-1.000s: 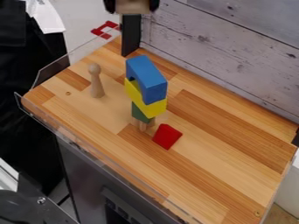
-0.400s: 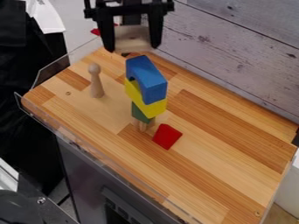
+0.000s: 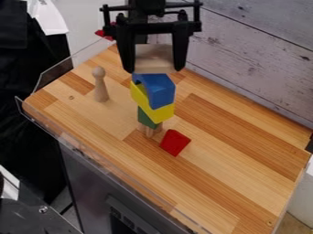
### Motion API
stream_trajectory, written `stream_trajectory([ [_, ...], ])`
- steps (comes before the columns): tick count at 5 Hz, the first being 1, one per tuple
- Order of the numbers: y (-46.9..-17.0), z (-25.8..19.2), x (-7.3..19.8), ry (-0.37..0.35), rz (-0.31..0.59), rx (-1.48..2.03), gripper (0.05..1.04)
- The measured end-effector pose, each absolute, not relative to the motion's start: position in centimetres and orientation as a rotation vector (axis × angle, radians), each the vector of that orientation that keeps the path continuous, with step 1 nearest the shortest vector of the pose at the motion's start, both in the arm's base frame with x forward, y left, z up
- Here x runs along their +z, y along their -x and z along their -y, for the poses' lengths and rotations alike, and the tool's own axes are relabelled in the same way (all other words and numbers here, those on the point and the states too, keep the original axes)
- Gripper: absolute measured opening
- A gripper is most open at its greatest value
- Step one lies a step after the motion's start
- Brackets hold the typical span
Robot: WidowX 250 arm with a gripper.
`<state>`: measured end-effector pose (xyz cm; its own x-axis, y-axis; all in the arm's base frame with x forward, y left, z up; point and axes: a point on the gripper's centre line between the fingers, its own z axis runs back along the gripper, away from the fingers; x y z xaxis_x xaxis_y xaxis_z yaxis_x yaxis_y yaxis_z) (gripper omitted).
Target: Move the square block to the top of the blue arch.
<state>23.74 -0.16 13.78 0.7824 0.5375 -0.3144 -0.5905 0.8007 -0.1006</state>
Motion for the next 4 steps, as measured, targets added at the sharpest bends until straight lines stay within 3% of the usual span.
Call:
stream_trajectory([
  [4,-23.42,-0.05,13.07,0.188,-0.282,0.625,0.834],
])
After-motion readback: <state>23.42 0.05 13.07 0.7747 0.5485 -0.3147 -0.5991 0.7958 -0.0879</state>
